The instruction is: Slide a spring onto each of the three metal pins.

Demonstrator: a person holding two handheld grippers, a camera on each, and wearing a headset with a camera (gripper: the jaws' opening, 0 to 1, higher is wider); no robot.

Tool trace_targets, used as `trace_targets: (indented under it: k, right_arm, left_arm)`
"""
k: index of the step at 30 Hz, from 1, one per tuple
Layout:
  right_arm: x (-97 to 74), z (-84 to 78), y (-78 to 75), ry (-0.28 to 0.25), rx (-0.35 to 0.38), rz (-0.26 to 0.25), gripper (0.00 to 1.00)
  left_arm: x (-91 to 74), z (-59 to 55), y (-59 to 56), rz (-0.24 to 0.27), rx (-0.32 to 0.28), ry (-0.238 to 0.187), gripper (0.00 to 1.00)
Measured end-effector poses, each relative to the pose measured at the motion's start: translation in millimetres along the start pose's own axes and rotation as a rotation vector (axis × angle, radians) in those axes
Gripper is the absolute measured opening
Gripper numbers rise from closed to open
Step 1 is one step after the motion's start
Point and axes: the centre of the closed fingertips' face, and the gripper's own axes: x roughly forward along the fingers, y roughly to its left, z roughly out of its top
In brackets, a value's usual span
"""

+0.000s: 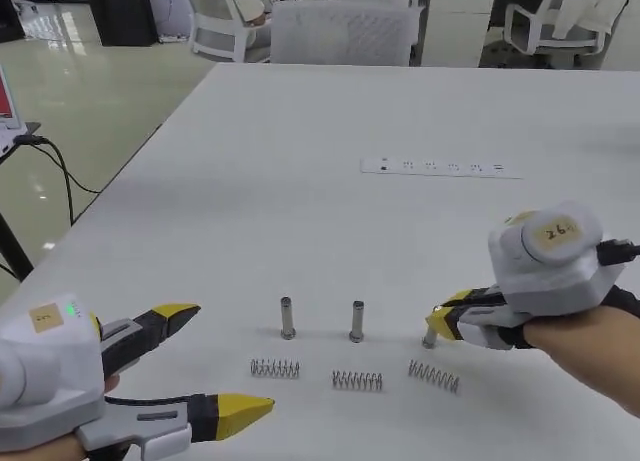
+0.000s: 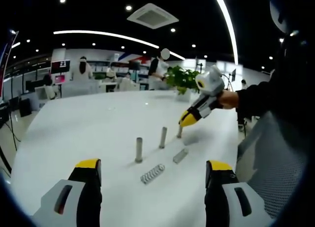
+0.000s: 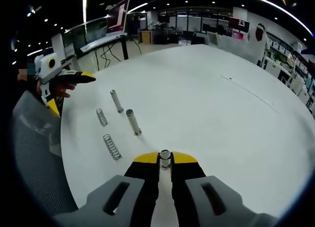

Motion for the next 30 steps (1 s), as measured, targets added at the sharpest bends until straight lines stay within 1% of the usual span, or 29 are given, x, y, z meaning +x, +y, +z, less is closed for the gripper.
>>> trace_targets:
  k: [4,7,12,17,22,25,28,30]
  right_arm:
    - [-0.1,-0.3,0.0,0.001,-0.005,0.001,0.06]
    - [-0.7,0.1,-1.0,-0.003,-0.011,-0.002,0.08]
    - [-6.2,-1.6,-2.3,-0.007,-0.01,-0.006,0.1]
    - [-12.7,-8.3,-3.1,-0.006,-0.008,-0.01,0.1]
    - [-18.3,-20.8,-1.4,0.013,-0.013,-0.005,0.1]
    - [-21.1,-26.8,1.9,0.022,-0.013,0.006,0.1]
    - [-21.9,-31.7,12.7,0.031,-0.033,0.05,0.1]
    - [-21.5,-36.2,21.3,0.046,-0.065,0.081,0.11]
  left_arm:
    - [-0.2,0.2,0.0,-0.001,0.001,-0.001,0.84]
    - [-0.7,0.2,0.3,0.001,0.001,-0.002,0.84]
    - [-0.8,-0.2,0.4,-0.002,0.002,0.0,0.84]
    - [-1.4,-0.2,0.3,-0.004,0.003,0.001,0.84]
    - [-1.6,-0.3,0.3,-0.006,0.002,0.0,0.84]
    - [-1.3,-0.2,-0.2,-0.008,0.002,0.0,0.84]
    - [-1.3,-0.3,-0.2,-0.009,0.001,0.001,0.84]
    - [-1.2,-0.2,-0.6,-0.011,0.001,0.0,0.84]
